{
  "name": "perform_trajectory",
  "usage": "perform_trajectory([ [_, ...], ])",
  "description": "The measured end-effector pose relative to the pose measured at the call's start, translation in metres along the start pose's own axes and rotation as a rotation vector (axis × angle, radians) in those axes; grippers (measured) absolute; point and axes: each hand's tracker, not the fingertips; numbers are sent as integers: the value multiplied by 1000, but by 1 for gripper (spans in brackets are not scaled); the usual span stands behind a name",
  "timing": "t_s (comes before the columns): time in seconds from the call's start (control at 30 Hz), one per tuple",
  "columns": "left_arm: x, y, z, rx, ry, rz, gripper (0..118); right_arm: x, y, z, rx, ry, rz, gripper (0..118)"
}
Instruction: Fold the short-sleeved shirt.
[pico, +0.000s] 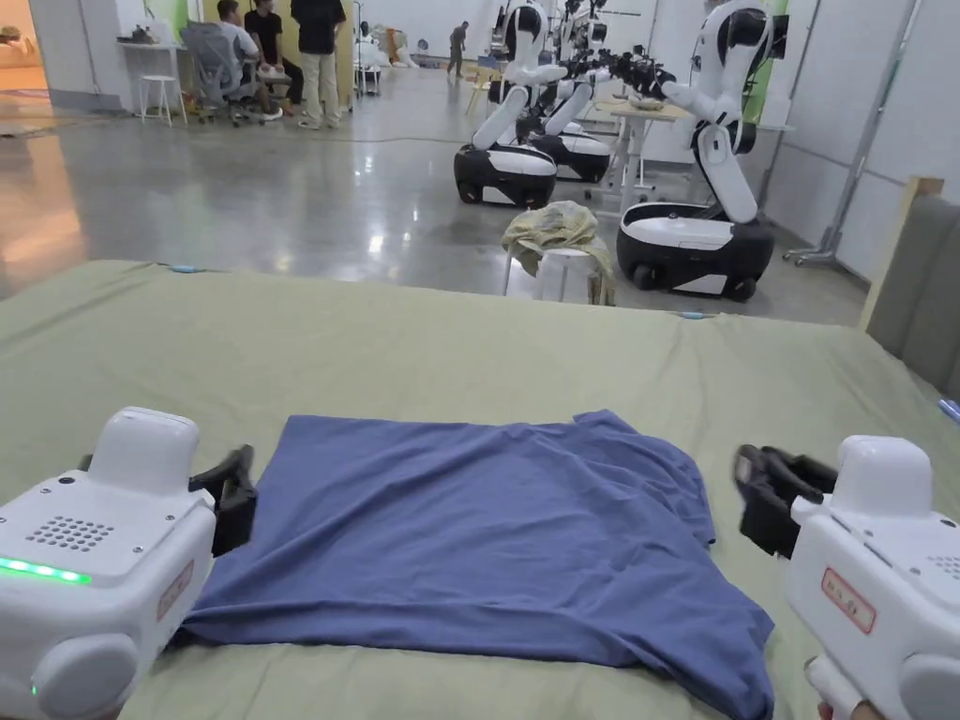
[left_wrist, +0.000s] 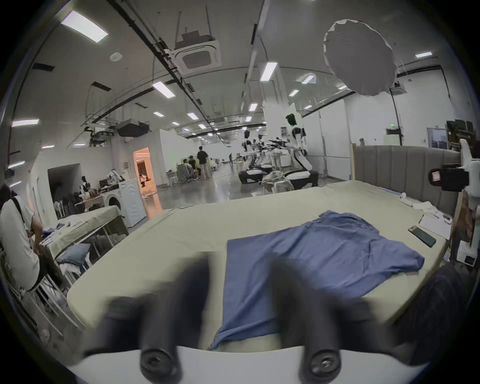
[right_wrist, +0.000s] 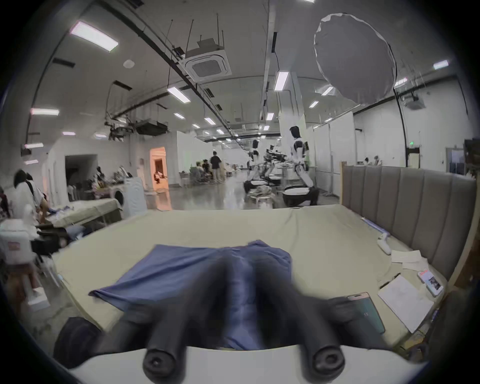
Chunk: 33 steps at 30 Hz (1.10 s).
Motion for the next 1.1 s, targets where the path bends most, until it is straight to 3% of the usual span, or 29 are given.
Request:
perform_trajectory([
  [0.03, 6, -1, -5, -58, -5, -30, 3, -4, -8, -5, -20, -36, 7, 0],
  [0.07, 4, -7, -11, -78, 13, -72, 3, -1, -15, -8, -31, 13, -7, 0],
  [0.1, 2, -9, -17, -107, -41, -64, 3, -1, -18, -13, -71, 50, -18, 0],
  [0.2, -10, -13, -29, -163, -50, 6, 3, -4, -23, -16, -86, 13, 58, 0],
  [0.3, -33, -30, -46, -251, -42, 54, 3, 0, -19, -18, -111, 30, 69, 0],
  [0.33, -40, -36, -49, -301, -38, 32, 10, 3, -23, -20, -136, 25, 84, 0],
  [0.37, -47, -48, -55, -350, -66, 17, 34, 6, -27, -22, -149, 18, 87, 0],
  [0.43, -56, -75, -68, -417, -89, 20, 95, 11, -27, -25, -172, 13, 100, 0],
  [0.47, -57, -86, -73, -488, -105, 11, 95, 15, -34, -29, -193, 4, 117, 0],
  [0.6, -53, -120, -97, -615, -87, -47, 95, 29, -56, -49, -295, -23, 110, 0],
  [0.7, -56, -131, -110, -625, -125, 0, 94, 34, -69, -59, -362, -27, 114, 0],
  [0.77, -62, -134, -122, -616, -124, 17, 88, 38, -81, -66, -428, -27, 133, 0],
  [0.8, -63, -133, -122, -599, -132, 28, 67, 41, -85, -68, -444, -29, 125, 0],
  [0.83, -65, -131, -121, -549, -138, 50, 14, 46, -91, -70, -474, -33, 109, 0],
  [0.87, -67, -127, -125, -528, -151, 78, 7, 50, -98, -72, -506, -39, 95, 0],
  [0.93, -69, -130, -132, -569, -149, 100, 7, 55, -105, -77, -565, -35, 60, 0],
  [0.97, -70, -133, -139, -614, -165, 98, 7, 59, -112, -78, -575, -18, 30, 6],
  [1.0, -71, -135, -143, -605, -150, 86, 7, 63, -117, -79, -583, 6, -15, 28],
  [1.03, -71, -138, -143, -601, -149, 78, 7, 68, -123, -80, -600, 26, -66, 75],
  [1.07, -72, -138, -142, -597, -154, 79, 7, 79, -133, -85, -620, 26, -105, 101],
  [1.1, -73, -138, -142, -596, -153, 81, 7, 81, -138, -87, -645, 17, -122, 101],
])
